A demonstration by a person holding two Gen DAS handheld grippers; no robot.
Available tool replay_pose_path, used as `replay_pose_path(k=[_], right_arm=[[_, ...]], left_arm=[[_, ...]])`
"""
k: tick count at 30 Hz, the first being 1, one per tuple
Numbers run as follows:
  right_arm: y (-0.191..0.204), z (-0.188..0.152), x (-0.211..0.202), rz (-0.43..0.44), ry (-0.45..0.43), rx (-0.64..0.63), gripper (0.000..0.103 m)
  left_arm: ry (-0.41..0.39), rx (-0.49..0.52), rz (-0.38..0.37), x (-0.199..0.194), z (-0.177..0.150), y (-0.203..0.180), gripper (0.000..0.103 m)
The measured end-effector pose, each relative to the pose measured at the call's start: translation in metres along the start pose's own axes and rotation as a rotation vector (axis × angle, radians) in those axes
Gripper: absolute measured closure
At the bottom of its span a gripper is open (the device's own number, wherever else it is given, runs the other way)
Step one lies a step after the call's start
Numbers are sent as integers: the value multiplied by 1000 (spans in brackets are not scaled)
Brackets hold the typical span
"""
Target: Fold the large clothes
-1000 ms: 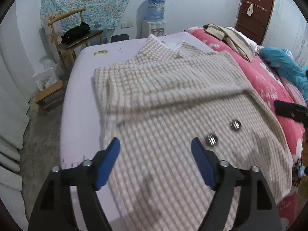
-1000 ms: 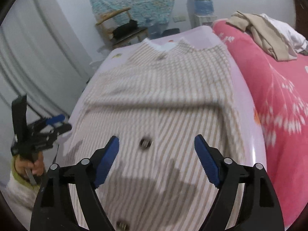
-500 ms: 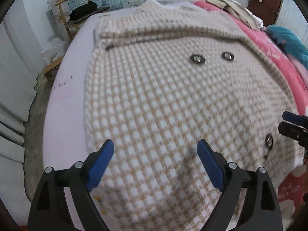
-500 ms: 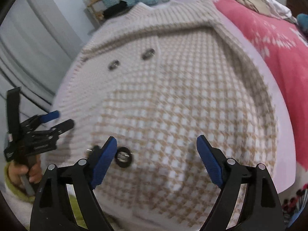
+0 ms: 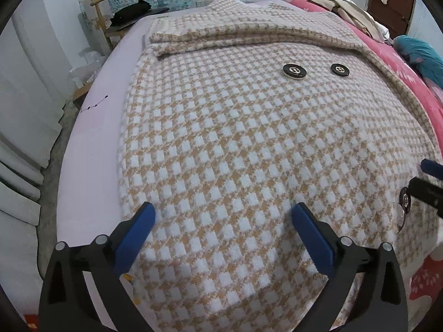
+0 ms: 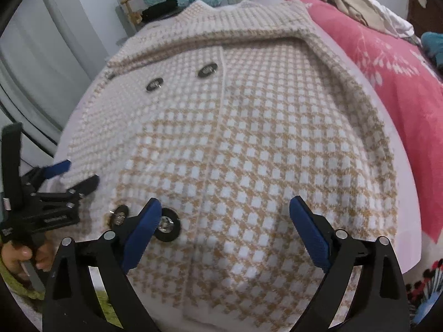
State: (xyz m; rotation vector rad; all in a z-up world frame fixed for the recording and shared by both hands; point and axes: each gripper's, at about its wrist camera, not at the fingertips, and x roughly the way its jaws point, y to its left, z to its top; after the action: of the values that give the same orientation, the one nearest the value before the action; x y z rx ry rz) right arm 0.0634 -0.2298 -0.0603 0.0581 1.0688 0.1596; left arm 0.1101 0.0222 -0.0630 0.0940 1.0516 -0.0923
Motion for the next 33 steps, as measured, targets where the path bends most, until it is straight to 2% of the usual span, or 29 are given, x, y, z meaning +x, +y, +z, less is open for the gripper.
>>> replay_pose_path(k=[4, 16, 25, 33], right_arm=[[1, -3, 8, -4, 6, -16, 8], [10, 1, 14, -8, 4, -12, 8], [15, -3, -10, -4, -48, -53, 8], [12, -11, -20, -27, -31, -98, 8]], left_arm=[[4, -8, -2, 1, 0, -1, 5], [14, -20, 8, 3, -1, 1, 5], [25, -26, 10, 4, 1, 2, 5], [24, -38, 15, 3, 0, 0, 5]])
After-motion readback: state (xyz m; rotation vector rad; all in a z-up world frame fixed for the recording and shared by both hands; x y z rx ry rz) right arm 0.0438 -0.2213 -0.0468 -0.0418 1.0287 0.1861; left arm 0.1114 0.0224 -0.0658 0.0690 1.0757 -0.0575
